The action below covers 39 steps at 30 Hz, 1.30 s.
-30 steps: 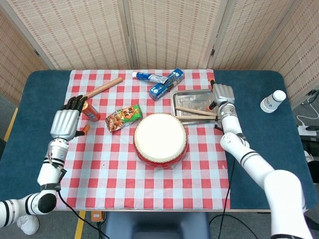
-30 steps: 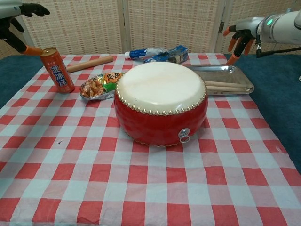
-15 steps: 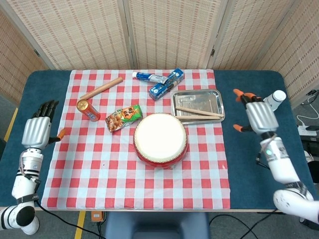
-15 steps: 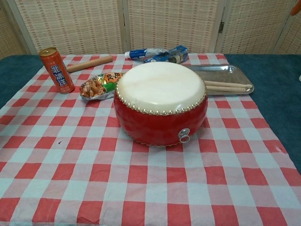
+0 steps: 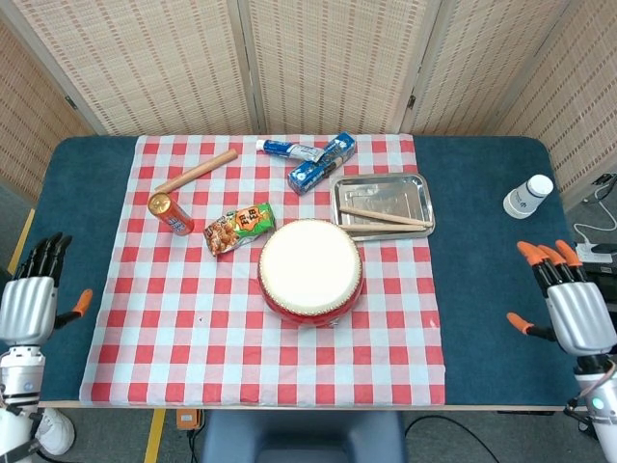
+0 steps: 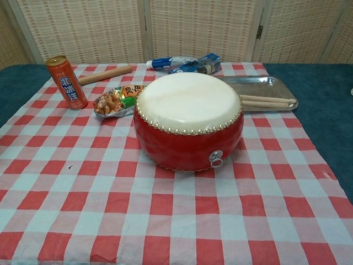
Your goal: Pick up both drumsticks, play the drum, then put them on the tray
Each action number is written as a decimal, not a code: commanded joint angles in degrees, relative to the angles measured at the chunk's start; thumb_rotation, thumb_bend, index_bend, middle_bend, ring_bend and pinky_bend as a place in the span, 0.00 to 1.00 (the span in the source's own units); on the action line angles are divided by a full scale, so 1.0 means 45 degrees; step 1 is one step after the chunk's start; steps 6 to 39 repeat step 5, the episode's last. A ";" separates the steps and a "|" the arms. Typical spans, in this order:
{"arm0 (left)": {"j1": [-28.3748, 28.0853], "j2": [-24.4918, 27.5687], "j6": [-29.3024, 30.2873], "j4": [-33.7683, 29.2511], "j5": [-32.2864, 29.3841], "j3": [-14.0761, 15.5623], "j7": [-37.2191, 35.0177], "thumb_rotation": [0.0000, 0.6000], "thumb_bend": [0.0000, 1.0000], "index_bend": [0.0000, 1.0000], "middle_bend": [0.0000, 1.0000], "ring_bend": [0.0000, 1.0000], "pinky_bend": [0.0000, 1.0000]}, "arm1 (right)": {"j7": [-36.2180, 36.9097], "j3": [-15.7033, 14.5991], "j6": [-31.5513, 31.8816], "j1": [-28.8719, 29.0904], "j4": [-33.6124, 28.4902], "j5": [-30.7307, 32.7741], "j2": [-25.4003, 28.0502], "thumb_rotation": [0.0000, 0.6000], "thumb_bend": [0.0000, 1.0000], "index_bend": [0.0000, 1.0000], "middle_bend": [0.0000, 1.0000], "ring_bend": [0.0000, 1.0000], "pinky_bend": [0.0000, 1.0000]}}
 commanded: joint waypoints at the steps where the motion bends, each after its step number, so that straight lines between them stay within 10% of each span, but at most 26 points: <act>1: 0.0571 -0.0115 0.0406 -0.0130 0.0613 0.0471 0.0116 1.00 0.32 0.00 0.00 0.00 0.16 | 0.0021 -0.0345 0.0712 -0.0700 0.0298 -0.0317 -0.0312 1.00 0.06 0.00 0.09 0.00 0.00; 39: 0.1098 -0.0281 0.0864 -0.0312 0.1039 0.0654 0.0248 1.00 0.32 0.00 0.00 0.00 0.15 | 0.0358 -0.0421 0.0913 -0.1119 0.0222 -0.0107 -0.0293 1.00 0.06 0.00 0.09 0.00 0.00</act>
